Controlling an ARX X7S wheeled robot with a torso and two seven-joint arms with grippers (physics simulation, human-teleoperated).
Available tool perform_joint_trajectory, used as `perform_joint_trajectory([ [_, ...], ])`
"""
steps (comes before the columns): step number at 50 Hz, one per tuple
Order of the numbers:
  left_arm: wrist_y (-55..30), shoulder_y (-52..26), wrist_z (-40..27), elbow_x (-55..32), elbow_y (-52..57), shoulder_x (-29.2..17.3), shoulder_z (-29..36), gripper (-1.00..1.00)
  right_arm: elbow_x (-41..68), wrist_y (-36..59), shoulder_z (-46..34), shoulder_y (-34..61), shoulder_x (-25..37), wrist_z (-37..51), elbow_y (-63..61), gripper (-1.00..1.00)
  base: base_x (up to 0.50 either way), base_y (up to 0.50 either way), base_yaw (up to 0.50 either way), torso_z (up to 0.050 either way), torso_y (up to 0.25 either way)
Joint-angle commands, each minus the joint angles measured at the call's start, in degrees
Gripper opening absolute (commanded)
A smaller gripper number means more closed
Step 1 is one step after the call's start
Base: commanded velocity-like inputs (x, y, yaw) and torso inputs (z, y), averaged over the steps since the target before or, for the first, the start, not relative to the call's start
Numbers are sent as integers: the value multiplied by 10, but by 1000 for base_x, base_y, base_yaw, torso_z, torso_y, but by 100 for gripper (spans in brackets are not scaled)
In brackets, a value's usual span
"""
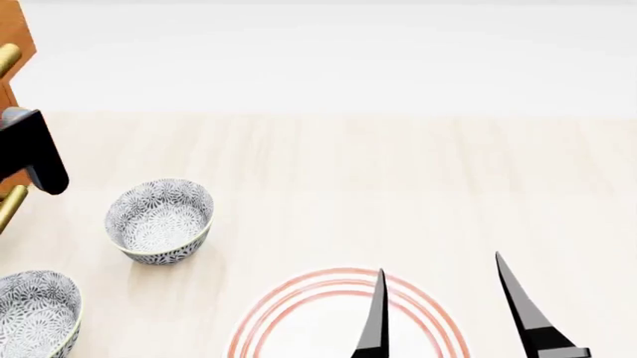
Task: Open the top drawer of the cabinet.
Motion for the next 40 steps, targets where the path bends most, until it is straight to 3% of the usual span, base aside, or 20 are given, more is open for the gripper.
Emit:
perform_joint_trajectory([
  [1, -1, -15, -4, 62, 50, -2, 12, -100, 6, -2, 3, -4, 4, 1, -2, 100, 0, 0, 0, 0, 0],
  [19, -1, -8, 4, 65, 77, -2, 15, -100, 6, -5, -3, -3, 6, 3, 2, 100, 0, 0, 0, 1, 3],
  [20, -1, -7, 2, 64, 77, -1, 14, 100, 5, -6, -3, -4, 6, 3, 3, 100, 0, 0, 0, 0, 10],
  [30, -10, 9, -4, 65, 124, -12, 2, 100, 4, -8, -7, -3, 6, 5, 7, 100, 0, 0, 0, 0, 1],
  [40, -39, 92, 6, 94, 312, -74, -7, 100, 3, -12, -11, -5, 7, 6, 9, 100, 0, 0, 0, 1, 2],
])
